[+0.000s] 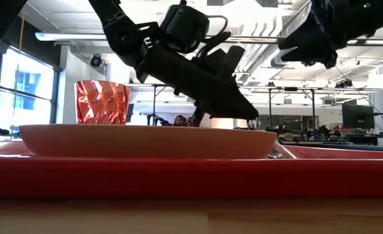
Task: Pick and place plate/cup/fork/spoon on tray
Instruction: Put the orange fork on the red tray to the right of the orange plate, then return to Home Position
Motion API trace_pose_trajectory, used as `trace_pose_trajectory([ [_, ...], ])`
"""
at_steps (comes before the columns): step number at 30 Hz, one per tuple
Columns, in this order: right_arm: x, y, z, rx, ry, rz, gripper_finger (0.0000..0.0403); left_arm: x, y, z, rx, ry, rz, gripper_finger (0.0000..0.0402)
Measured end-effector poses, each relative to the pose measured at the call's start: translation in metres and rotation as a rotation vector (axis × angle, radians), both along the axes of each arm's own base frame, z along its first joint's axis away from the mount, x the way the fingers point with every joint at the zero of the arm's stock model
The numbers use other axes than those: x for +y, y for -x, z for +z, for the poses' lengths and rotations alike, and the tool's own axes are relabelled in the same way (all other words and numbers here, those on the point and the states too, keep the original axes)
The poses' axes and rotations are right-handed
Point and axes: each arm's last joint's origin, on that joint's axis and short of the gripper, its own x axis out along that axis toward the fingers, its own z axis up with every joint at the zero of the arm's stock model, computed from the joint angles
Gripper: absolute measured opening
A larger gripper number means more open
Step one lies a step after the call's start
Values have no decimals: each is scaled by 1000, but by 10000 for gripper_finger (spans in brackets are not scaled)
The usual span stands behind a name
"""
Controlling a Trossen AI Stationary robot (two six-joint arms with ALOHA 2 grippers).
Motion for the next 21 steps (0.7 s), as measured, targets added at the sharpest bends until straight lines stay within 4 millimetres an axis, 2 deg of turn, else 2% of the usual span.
trace_pose_trajectory([
  [9,-2,5,28,-62,90,6,193,4,2,8,-2,-18,12,98],
  [11,-1,8,36,-85,94,26,193,3,10,18,29,-50,-13,111],
  [13,0,14,46,-102,112,44,193,1,20,36,27,-68,-30,119],
  [15,-1,24,55,-101,118,26,193,2,45,65,57,-105,-50,121],
  [18,-1,40,68,-106,140,48,193,-2,91,113,-36,-213,-28,117],
  [19,0,45,72,-118,157,88,193,-4,110,123,-80,-262,-9,115],
  [21,2,55,76,-148,166,151,189,-5,145,130,-187,-338,59,109],
])
